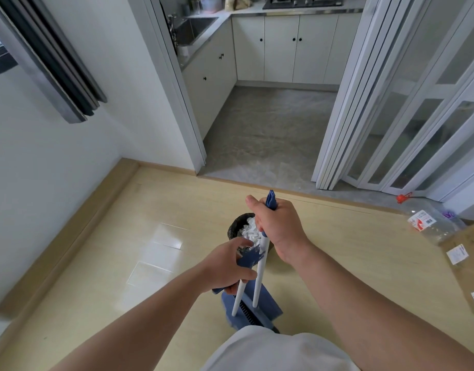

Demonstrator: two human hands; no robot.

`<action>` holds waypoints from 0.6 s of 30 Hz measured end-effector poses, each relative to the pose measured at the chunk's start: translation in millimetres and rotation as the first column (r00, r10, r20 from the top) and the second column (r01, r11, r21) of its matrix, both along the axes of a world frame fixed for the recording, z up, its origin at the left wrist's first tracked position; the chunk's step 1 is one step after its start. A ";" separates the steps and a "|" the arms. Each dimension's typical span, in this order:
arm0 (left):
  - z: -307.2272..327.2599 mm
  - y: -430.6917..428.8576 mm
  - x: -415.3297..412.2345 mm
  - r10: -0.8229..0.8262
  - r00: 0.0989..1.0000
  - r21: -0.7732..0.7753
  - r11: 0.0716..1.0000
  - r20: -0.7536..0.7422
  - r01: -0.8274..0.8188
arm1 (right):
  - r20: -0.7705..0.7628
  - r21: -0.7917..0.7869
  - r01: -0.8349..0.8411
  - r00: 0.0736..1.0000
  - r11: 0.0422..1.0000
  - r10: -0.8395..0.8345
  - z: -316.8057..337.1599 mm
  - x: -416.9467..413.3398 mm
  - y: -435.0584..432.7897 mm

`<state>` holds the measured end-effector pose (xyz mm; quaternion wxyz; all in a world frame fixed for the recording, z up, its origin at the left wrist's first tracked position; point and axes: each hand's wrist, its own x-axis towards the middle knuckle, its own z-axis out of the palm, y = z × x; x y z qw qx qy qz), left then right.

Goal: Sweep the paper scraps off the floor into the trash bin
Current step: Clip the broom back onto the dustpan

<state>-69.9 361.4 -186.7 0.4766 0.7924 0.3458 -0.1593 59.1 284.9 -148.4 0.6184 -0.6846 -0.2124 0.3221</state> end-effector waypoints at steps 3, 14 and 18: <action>-1.8 -3.3 0.7 0.004 1.000 0.003 1.000 0.022 -0.004 | 0.007 0.008 0.011 1.000 1.000 -0.011 0.5 -2.4 -1.2; -9.4 -19.6 6.9 0.181 0.969 -0.082 0.982 0.169 -0.169 | -0.041 0.050 0.054 0.998 0.997 -0.052 7.2 -6.4 -6.3; -6.2 -18.4 11.7 0.186 0.961 -0.075 0.982 0.207 -0.174 | -0.082 0.047 0.081 0.994 0.996 -0.077 12.1 -3.7 -3.0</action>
